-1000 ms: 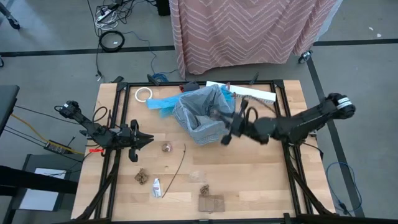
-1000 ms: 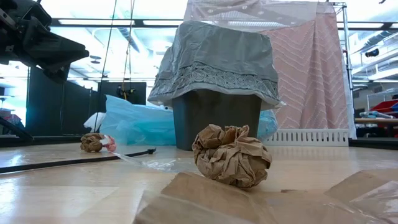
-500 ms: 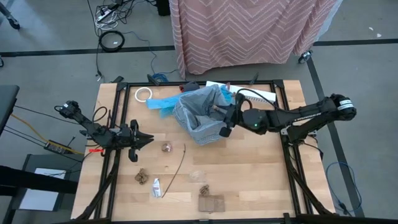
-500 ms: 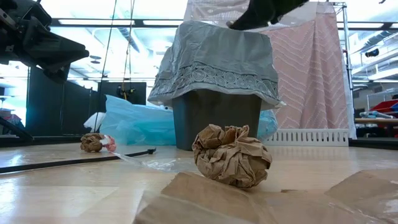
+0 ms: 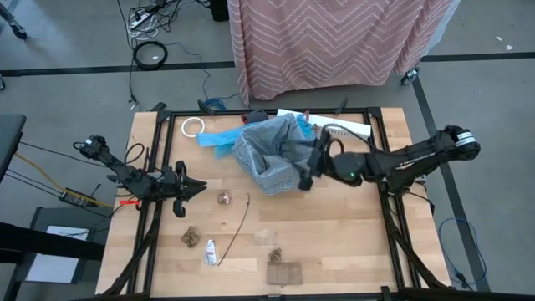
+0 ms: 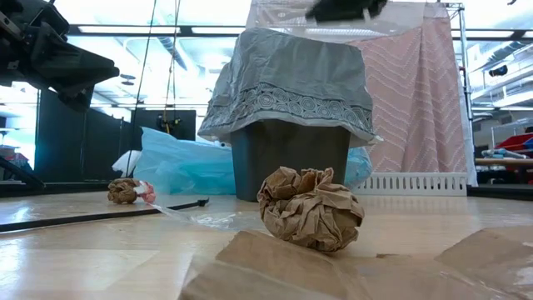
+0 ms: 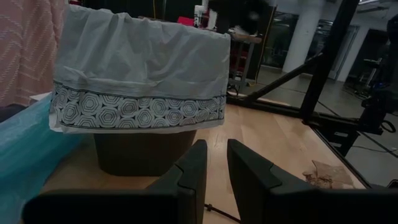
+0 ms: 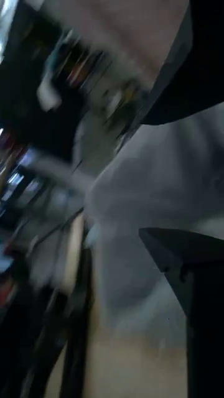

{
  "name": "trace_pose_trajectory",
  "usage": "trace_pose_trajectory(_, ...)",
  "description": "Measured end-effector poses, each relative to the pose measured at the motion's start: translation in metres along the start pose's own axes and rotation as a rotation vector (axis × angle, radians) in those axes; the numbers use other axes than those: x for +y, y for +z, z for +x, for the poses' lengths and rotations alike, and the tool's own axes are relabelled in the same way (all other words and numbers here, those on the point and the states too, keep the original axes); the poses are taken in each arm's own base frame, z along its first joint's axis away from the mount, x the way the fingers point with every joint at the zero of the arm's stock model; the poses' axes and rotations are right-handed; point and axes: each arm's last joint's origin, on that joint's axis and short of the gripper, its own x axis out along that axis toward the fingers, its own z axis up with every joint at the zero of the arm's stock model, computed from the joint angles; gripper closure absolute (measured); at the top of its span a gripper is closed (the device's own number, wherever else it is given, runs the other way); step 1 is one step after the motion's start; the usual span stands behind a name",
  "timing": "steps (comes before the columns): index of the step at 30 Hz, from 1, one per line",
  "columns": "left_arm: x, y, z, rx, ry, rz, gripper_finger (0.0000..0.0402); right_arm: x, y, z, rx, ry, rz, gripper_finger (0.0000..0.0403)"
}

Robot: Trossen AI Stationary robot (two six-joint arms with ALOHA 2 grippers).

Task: Place trash/remove bag and relplace
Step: Put the brown napkin inside the black trash bin

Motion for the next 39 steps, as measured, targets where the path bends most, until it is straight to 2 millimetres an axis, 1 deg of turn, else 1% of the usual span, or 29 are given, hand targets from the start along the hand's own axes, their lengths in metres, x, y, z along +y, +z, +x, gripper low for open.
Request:
trace_pose_trajectory(3, 0.000, 0.000, 0.000, 0.000, 0.000, -0.001, 0.0329, 0.023, 0.009, -0.020, -0.080, 0.149, 0.005, 0.0144)
trace_pose_trajectory(5, 0.000, 0.000, 0.000, 0.000, 0.000, -0.001, 0.0329, 0.042, 0.012, -0.035, -0.112, 0.274, 0.049, 0.0150)
trace_pose_trajectory(7, 0.000, 0.000, 0.000, 0.000, 0.000, -0.001, 0.0329, 0.062, 0.009, -0.048, -0.096, 0.364, 0.105, 0.0154)
trace_pose_trajectory(10, 0.000, 0.000, 0.000, 0.000, 0.000, 0.000, 0.0329, 0.098, -0.004, -0.060, -0.029, 0.455, 0.154, 0.0156)
trace_pose_trajectory(13, 0.000, 0.000, 0.000, 0.000, 0.000, -0.001, 0.0329, 0.136, -0.027, -0.061, 0.045, 0.505, 0.169, 0.0153)
trace_pose_trajectory(15, 0.000, 0.000, 0.000, 0.000, 0.000, -0.001, 0.0329, 0.160, -0.045, -0.054, 0.073, 0.512, 0.172, 0.0149)
trace_pose_trajectory(17, 0.000, 0.000, 0.000, 0.000, 0.000, -0.002, 0.0329, 0.179, -0.060, -0.045, 0.071, 0.521, 0.177, 0.0144)
trace_pose_trajectory(19, 0.000, 0.000, 0.000, -0.001, 0.000, -0.006, 0.0329, 0.194, -0.073, -0.037, 0.062, 0.533, 0.189, 0.0138)
trace_pose_trajectory(22, 0.000, 0.000, 0.000, -0.001, -0.001, -0.008, 0.0329, 0.208, -0.089, -0.026, 0.062, 0.576, 0.211, 0.0130)
trace_pose_trajectory(27, 0.000, 0.000, 0.000, -0.001, 0.000, -0.010, 0.0329, 0.219, -0.112, -0.015, 0.130, 0.617, 0.225, 0.0124)
trace_pose_trajectory(34, 0.000, 0.000, 0.000, -0.001, 0.000, -0.011, 0.0329, 0.223, -0.125, -0.010, 0.186, 0.671, 0.218, 0.0132)
trace_pose_trajectory(39, 0.000, 0.000, 0.000, -0.002, -0.001, -0.011, 0.0329, 0.230, -0.138, -0.008, 0.236, 0.711, 0.256, 0.0130)
